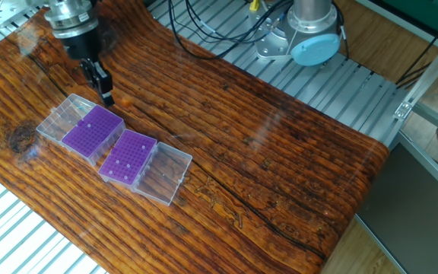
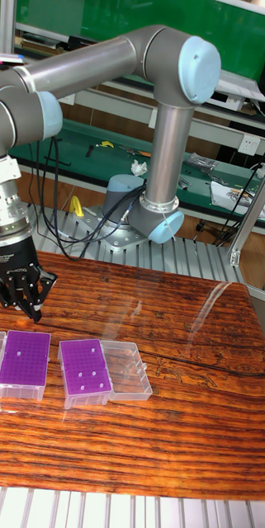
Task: Transfer all small pipette tips from one holder to another
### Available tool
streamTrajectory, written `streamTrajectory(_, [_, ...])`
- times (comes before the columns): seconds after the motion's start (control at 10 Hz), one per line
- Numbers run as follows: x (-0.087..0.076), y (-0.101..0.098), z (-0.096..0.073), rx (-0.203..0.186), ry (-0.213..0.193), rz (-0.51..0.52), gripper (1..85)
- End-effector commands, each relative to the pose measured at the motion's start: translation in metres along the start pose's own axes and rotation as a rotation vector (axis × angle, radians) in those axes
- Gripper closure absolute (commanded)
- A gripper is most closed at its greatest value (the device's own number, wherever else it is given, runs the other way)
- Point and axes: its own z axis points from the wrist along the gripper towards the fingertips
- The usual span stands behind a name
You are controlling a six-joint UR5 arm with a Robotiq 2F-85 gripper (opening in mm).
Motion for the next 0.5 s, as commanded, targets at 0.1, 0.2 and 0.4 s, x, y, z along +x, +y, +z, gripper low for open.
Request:
streamTrajectory(0.1, [-0.018,0.019,0.0,-0.039,-0.023,-0.015,84.7])
streamTrajectory(0.2, [-0.018,0.025,0.001,-0.054,-0.022,-0.019,84.7])
streamTrajectory(0.4, [-0.02,0.042,0.003,-0.125,-0.01,-0.004,84.7])
